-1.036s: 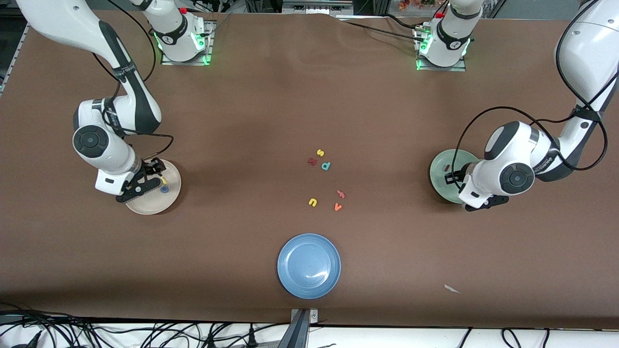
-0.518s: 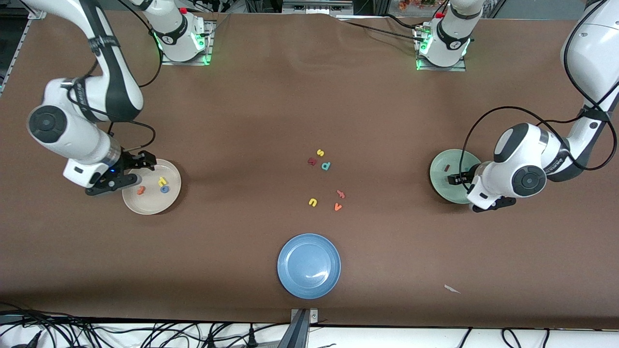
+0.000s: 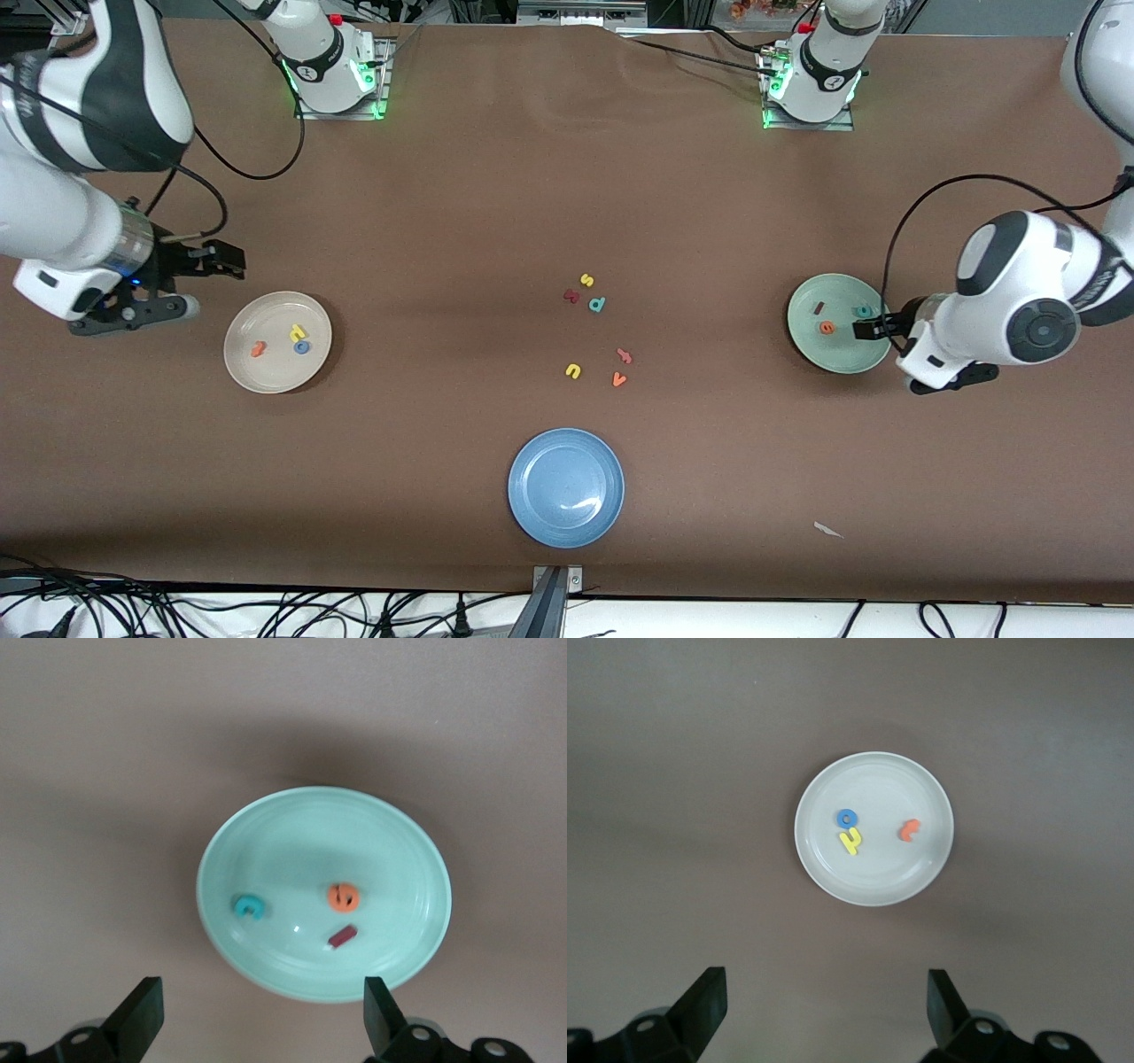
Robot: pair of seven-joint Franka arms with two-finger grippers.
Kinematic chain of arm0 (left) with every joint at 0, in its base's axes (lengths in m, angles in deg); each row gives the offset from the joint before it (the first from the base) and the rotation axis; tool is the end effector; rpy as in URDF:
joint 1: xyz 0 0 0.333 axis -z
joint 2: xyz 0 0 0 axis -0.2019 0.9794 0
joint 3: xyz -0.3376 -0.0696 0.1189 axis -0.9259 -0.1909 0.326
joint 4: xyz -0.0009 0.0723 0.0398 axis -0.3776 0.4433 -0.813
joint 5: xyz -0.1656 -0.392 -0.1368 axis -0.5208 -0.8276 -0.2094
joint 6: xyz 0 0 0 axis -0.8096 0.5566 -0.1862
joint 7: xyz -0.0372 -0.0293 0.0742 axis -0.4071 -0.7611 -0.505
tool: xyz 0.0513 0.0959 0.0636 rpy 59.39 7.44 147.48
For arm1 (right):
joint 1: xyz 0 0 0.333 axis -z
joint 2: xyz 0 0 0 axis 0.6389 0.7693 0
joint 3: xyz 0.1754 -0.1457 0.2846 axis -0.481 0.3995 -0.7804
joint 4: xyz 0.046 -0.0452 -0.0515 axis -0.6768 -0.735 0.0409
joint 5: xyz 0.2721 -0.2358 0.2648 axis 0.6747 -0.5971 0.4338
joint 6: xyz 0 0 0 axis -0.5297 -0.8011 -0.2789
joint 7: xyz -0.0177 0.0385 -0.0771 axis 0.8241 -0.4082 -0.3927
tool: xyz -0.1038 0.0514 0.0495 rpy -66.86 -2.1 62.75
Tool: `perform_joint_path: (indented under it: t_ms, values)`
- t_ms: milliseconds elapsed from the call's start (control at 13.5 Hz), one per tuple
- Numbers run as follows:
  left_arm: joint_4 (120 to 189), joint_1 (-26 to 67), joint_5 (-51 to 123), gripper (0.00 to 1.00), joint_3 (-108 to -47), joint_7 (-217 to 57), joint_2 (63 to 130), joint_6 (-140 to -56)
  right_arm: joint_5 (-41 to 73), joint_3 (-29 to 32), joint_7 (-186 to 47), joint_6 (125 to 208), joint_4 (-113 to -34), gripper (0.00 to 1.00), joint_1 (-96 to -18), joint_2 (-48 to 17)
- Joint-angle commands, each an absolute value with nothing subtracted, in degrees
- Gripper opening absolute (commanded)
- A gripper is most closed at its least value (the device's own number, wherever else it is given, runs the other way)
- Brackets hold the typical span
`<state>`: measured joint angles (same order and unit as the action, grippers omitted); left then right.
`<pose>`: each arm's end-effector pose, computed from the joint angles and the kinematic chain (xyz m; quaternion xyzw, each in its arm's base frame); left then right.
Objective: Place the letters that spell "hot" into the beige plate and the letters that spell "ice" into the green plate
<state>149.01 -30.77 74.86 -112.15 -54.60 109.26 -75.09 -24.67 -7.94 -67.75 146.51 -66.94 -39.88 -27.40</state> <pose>0.6894 0.0144 0.3140 -0.9753 -0.1140 0.1815 0.0533 0.6663 0.0390 0.5123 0.9916 0.1033 -0.0730 0.0259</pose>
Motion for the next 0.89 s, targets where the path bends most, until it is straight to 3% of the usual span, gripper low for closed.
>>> perform_joint_path:
  t_ms: [0,148,814]
  values:
    - [144.2,-31.1,73.3,0.99,-114.1,-56.9,108.5,-69.3,-21.2,-2.0,-67.7,142.6,-64.3,1.0,-42.8,-29.2]
    - [141.9,-31.2,73.3,0.99,-114.5,-56.9,108.5,-68.5,-18.9,0.2,-67.2,142.1,-63.2,1.0,-43.1,-30.1]
    - [130.5,-30.4,70.8,0.99,-114.6,-65.9,108.5,-57.1,-19.6,-1.4,-68.0,136.3,-57.3,1.0,-43.2,-29.8]
